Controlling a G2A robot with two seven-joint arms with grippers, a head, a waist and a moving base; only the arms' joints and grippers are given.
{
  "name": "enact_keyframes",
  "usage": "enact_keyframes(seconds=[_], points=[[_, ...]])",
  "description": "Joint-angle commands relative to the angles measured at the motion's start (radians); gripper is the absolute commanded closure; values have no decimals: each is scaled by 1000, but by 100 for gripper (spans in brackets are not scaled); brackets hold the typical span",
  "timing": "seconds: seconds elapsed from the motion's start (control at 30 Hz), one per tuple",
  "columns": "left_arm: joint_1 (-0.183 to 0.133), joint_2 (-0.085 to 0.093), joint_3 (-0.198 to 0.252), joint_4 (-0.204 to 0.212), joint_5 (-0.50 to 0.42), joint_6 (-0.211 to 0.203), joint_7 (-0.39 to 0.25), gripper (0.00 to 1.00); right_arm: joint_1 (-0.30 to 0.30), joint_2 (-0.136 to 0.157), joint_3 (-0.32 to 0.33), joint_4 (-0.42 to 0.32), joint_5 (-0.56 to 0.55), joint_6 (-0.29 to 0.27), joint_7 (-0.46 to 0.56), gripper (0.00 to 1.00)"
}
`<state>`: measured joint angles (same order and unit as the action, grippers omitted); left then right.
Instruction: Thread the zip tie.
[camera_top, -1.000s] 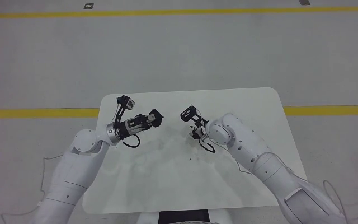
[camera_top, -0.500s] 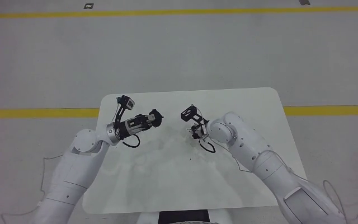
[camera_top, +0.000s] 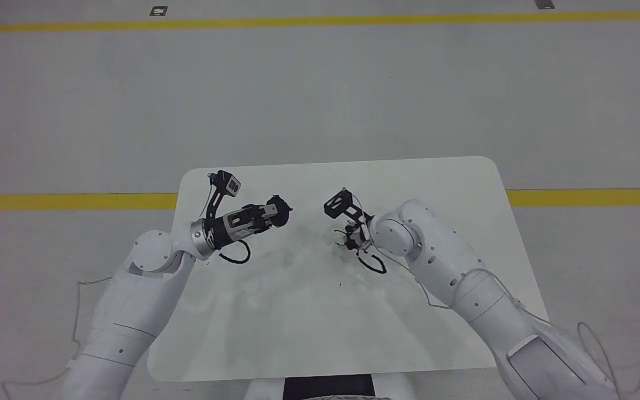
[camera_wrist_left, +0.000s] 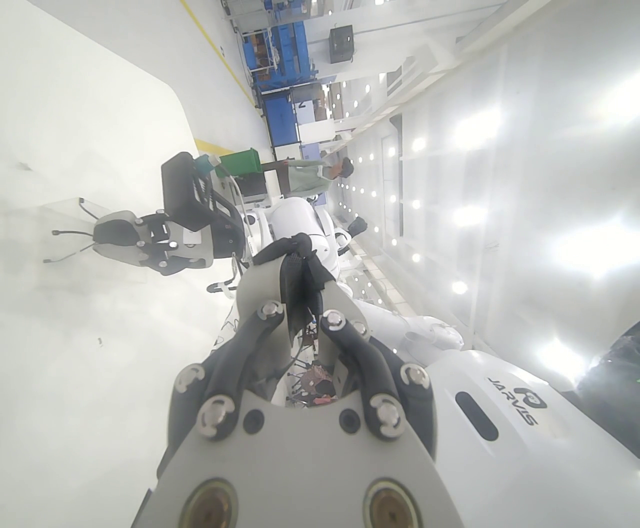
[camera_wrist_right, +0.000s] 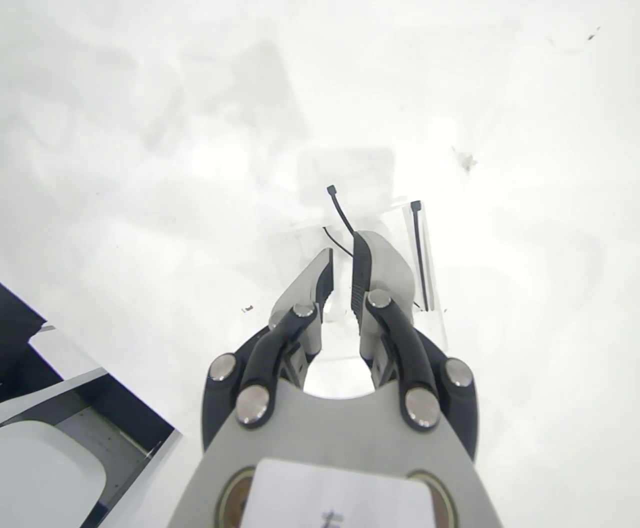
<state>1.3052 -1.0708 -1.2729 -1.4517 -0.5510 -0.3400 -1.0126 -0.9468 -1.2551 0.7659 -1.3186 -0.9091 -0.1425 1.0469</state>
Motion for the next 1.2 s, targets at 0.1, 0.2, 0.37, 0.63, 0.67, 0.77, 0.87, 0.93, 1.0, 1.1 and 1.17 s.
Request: enact_keyframes(seconds=[0.1,0.2,0.37,0.63,0.67,0.77,0.87,0.93,1.0,1.1,1.17], points=[[0,0,0,0,0,0,0,100,-5,-2,-4,-9,-31,24,-4,76],[0,0,0,0,0,0,0,100,-7,-4,-9,-8,-48,40,-2,75],[0,0,0,0,0,0,0,100,0,-14,-26,10,-71,64,4,75],[0,0,0,0,0,0,0,100,13,-31,-47,44,-97,101,-11,77],[0,0,0,0,0,0,0,100,15,-33,-48,49,-99,103,-13,78],[0,0,0,0,0,0,0,100,18,-37,-50,60,-107,112,-19,96],[0,0,0,0,0,0,0,100,11,-38,-42,47,-120,126,-30,100],[0,0,0,0,0,0,0,100,-1,-34,-31,24,-125,128,-23,100],[0,0,0,0,0,0,0,100,-18,-28,-14,-7,-124,121,-26,100],[0,0,0,0,0,0,0,100,-54,-14,23,-69,-118,103,-17,100],[0,0,0,0,0,0,0,100,-83,-3,57,-115,-101,84,-15,100]])
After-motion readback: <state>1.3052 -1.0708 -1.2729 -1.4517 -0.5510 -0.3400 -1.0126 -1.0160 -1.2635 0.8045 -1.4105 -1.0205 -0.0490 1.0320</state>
